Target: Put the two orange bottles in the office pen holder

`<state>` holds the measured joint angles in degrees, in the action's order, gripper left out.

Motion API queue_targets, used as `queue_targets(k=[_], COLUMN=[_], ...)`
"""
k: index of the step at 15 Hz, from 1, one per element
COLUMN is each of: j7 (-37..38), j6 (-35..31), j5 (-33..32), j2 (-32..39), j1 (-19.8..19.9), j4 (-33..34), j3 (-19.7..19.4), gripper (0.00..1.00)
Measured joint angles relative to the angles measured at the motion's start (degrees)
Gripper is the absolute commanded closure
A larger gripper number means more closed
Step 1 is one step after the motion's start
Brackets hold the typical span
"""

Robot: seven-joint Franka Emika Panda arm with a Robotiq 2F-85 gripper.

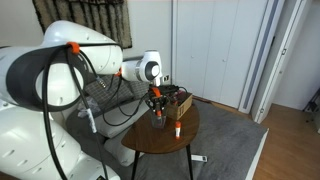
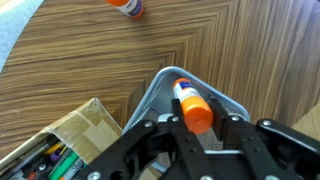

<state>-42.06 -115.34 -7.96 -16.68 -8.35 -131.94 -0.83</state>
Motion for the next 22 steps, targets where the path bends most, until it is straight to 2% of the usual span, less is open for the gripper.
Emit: queue_targets(k=[5,12,17,22], j7=[-0.04,-0.04,-0.36,-4.89], j6=[0.0,0.0,0.0,-0.13], j5=[0.0,0.0,0.02,0.65], j2=[0.09,-1.23,-1.83,0.02], j1=[0.0,1.03,4.56,6.54], j4=[-0.1,1.51,2.68,2.68], j3=[0.01,-0.87,-4.49,-8.09], gripper=[0.02,0.0,0.0,0.0])
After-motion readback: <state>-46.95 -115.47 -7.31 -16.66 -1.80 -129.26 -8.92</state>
